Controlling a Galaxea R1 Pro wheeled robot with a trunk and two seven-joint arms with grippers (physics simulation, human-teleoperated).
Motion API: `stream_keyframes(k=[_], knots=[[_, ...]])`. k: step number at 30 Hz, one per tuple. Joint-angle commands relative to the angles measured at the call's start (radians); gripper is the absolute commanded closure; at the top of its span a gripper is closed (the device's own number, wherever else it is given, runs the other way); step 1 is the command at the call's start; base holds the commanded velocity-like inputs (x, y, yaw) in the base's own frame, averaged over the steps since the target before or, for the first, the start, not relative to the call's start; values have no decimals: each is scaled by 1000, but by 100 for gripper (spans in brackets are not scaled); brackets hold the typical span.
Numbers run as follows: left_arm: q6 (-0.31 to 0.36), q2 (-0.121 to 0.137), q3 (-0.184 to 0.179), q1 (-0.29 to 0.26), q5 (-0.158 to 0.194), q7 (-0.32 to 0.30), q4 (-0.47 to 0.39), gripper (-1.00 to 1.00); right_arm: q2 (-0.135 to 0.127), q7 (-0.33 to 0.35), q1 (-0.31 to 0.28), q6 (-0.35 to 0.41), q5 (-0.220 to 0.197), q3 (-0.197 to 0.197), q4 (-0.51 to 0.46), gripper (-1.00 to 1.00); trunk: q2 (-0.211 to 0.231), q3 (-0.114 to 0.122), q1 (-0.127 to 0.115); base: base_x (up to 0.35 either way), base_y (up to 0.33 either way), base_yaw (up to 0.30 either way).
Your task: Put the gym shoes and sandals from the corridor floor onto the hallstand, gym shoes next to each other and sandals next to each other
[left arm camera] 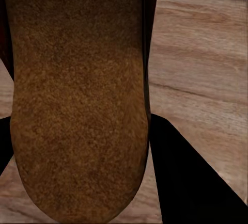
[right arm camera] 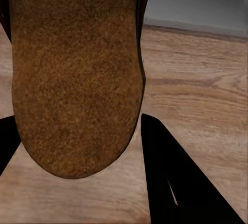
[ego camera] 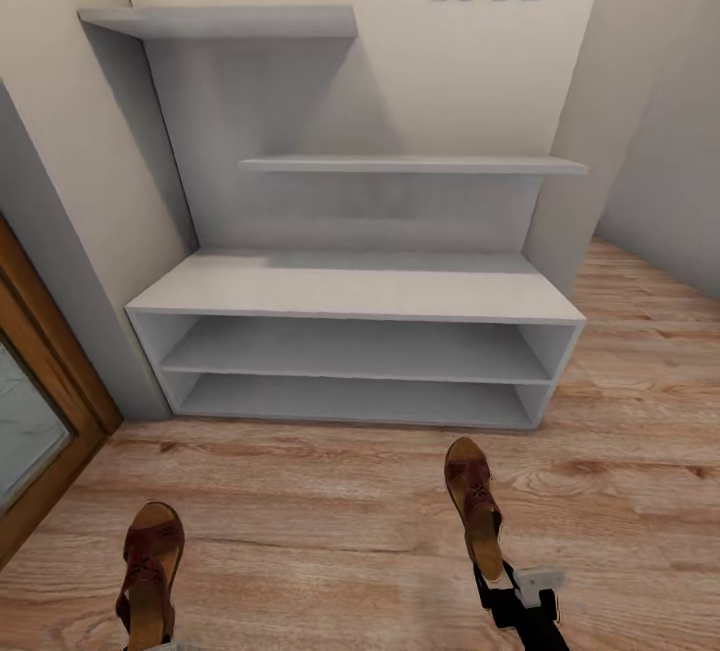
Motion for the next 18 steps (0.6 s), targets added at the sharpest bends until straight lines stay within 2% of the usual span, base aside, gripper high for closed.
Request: stream_keyframes(k=[1, 5, 10, 18], knots=[[1, -6, -1, 5, -5, -13, -5, 100, -5, 2, 3, 3, -1, -14, 0, 100, 0, -1, 0, 0, 0, 0], [7, -29, 0, 25, -21, 0, -27, 100, -28, 17, 26, -12, 19, -42, -5, 100, 0, -1, 0, 0, 0, 0], [8, -55, -4, 21, -38, 17, -51, 100, -56, 38, 54, -42, 22, -75, -6, 100, 0, -1, 0, 0, 0, 0], [9, -67, -8, -5, -61, 45, -52, 100, -75, 66, 67, -62, 22, -103, -1, 100, 0, -1, 0, 0, 0, 0]])
